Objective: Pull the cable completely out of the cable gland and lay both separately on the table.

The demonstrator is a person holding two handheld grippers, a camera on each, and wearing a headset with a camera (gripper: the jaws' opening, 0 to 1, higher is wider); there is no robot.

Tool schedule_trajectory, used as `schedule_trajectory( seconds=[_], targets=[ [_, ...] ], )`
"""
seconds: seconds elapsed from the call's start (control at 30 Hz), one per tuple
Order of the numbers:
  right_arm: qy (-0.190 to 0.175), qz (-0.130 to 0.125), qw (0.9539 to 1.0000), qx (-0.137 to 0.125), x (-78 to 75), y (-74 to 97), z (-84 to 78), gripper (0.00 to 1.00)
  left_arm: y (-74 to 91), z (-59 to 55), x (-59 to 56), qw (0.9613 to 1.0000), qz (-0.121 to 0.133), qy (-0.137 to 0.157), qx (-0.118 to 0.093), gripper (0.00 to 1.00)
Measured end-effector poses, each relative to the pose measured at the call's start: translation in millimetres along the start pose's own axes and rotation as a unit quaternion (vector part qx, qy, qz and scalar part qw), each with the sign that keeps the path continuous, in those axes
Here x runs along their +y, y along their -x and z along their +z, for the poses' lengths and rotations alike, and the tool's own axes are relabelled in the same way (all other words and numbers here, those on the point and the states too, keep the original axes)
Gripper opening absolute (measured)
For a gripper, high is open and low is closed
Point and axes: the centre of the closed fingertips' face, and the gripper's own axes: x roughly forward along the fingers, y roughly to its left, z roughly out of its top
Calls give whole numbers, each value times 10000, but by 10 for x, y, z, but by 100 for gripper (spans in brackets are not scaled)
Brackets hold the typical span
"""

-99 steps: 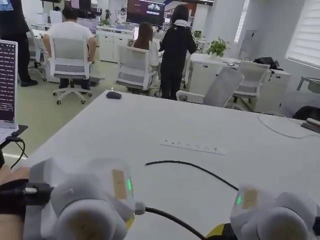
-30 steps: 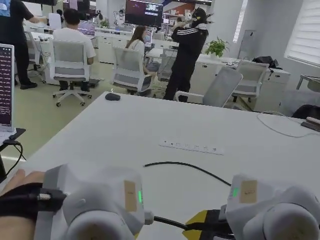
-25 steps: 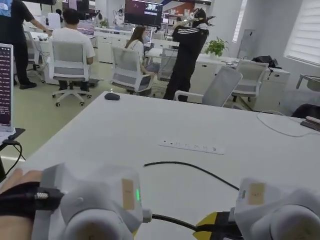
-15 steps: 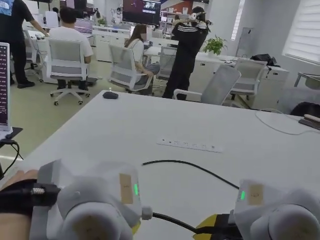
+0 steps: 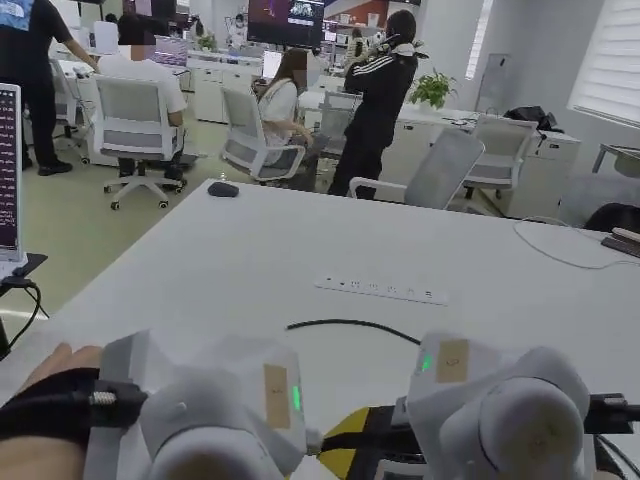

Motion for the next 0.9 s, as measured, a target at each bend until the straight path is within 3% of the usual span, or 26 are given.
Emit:
schedule_trajectory(
  seconds=[0.23,0.73,0.9],
  targets=[
    [-44,29,10000,-64,-15,45,-25,4,-9,25,-7,9999,-26,79,-106,17],
    [-71,-181,9980,595,-111,164,-518,3,-8,-67,59,9999,56,66,91,17],
    [-171,-199,9976,649,-108,190,-569,3,-1,-43,57,10000,61,48,56,17]
  ],
)
